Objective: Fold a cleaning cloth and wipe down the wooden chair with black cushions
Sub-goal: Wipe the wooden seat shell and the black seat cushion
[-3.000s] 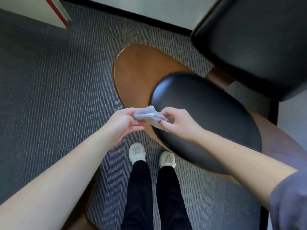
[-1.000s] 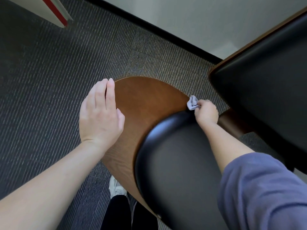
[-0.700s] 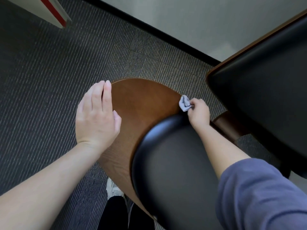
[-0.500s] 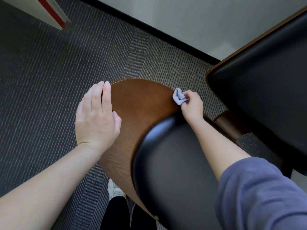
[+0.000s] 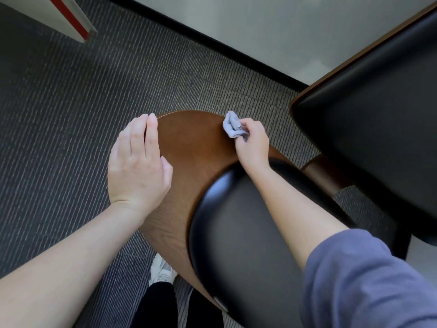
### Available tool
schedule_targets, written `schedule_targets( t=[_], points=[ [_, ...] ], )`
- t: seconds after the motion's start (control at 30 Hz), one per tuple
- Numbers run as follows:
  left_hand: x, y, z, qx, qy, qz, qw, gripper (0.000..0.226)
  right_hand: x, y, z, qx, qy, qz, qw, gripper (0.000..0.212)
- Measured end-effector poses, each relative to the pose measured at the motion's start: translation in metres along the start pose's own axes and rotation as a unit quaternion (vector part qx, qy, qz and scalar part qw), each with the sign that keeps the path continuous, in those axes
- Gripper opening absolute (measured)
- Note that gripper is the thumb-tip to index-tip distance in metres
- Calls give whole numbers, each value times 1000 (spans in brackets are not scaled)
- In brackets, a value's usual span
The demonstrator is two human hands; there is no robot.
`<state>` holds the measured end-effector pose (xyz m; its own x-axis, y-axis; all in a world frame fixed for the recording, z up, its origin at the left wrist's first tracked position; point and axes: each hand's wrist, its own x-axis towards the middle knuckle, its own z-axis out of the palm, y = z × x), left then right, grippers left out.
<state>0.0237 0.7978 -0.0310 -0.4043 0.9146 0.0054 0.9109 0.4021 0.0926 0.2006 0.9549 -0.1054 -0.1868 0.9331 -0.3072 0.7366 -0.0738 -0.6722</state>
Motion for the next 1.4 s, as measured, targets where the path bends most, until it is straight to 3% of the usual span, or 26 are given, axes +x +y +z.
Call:
schedule_targets(
  t=[0.13, 0.37, 0.53, 0.67, 0.87, 1.03, 1.17, 1.3, 1.4],
  points=[
    [1, 0, -3, -8, -15, 0, 1000, 71, -6, -14, 2, -11, 31, 24, 999, 20],
    [0, 0, -9, -42, -47, 1, 998, 67, -25, -49, 12, 53, 20, -51, 997, 13],
    [3, -8, -19, -182, -56, 16, 982, 54, -36, -69, 25, 33, 68, -74, 994, 16],
    [17, -31, -34, -345, -116, 4, 931, 46, -39, -82, 26, 29, 69, -78, 994, 19],
    [41, -55, -52, -446, -222, -83, 863, 40, -55, -107, 35, 45, 86, -118, 988, 20],
    [53, -66, -57, -546, -336, -206, 739, 25, -66, -117, 43, 65, 115, -113, 985, 20],
    [60, -76, -56, -533, -381, -222, 722, 10, -80, -123, 49, 87, 105, -134, 981, 22],
    [61, -79, -56, -526, -393, -237, 716, 16, -91, -133, 56, 118, 123, -95, 981, 21],
    [59, -84, -57, -540, -431, -215, 690, 19, -111, -132, 61, 143, 98, -101, 980, 17]
  ],
)
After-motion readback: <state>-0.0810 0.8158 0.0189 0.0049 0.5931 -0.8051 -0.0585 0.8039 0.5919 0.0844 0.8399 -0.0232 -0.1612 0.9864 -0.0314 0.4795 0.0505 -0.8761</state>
